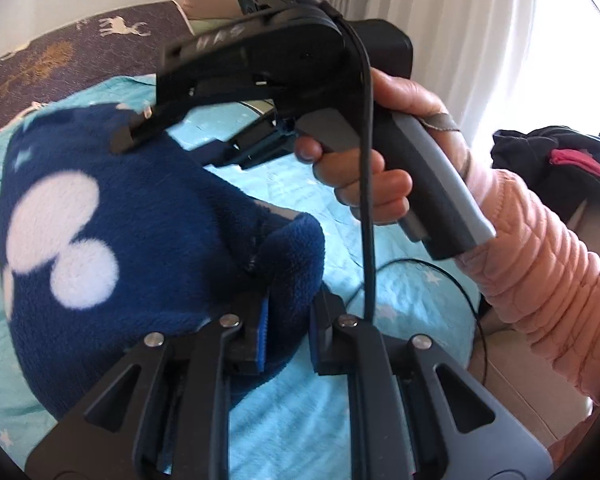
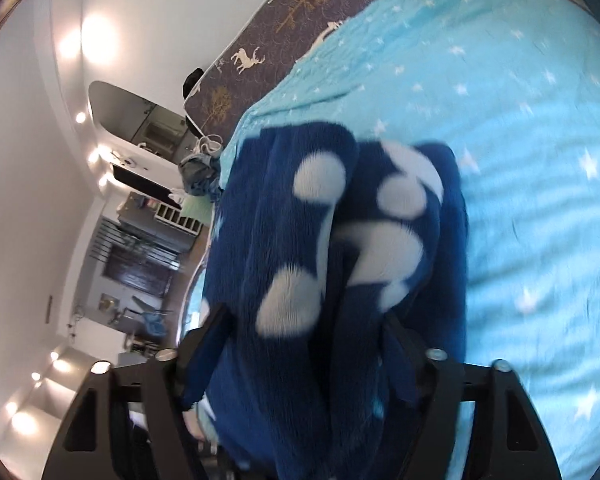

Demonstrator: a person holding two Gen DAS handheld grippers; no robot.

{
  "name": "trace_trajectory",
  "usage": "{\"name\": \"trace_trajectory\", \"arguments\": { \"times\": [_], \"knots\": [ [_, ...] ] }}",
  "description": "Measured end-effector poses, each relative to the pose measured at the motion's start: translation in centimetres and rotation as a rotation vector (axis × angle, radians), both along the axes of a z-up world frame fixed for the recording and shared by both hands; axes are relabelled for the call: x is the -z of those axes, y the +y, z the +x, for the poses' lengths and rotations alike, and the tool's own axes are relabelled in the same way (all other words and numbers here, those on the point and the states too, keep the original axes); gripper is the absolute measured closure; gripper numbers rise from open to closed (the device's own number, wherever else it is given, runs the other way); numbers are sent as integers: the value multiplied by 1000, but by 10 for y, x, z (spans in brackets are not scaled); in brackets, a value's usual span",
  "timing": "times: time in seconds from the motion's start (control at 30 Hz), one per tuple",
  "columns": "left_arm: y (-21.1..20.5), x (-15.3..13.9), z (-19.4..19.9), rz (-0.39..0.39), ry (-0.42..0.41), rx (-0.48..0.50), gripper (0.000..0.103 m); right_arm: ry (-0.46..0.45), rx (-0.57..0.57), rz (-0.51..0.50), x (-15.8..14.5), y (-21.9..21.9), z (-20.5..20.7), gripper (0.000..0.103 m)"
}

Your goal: Fold small clothes

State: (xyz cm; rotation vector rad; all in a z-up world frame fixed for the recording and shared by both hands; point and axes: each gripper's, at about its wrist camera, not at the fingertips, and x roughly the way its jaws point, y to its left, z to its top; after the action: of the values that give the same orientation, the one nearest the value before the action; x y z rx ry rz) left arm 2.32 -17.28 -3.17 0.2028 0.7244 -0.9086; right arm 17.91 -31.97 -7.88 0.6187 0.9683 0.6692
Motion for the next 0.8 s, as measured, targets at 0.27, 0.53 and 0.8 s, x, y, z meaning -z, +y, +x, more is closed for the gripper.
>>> {"name": "trace_trajectory", "arguments": {
  "times": [0.27,0.53,0.8],
  "knots": [
    [-20,7,21,-48,76,62,87,-217,103,-300,-35,13,-29,71],
    [-27,22,24,3,165,109,79,-49,153,-140,33,-43,-17,68],
    [49,-45,33,-127,31,-49,50,-73,175,-177,29,-38,-21,64]
  ]
}}
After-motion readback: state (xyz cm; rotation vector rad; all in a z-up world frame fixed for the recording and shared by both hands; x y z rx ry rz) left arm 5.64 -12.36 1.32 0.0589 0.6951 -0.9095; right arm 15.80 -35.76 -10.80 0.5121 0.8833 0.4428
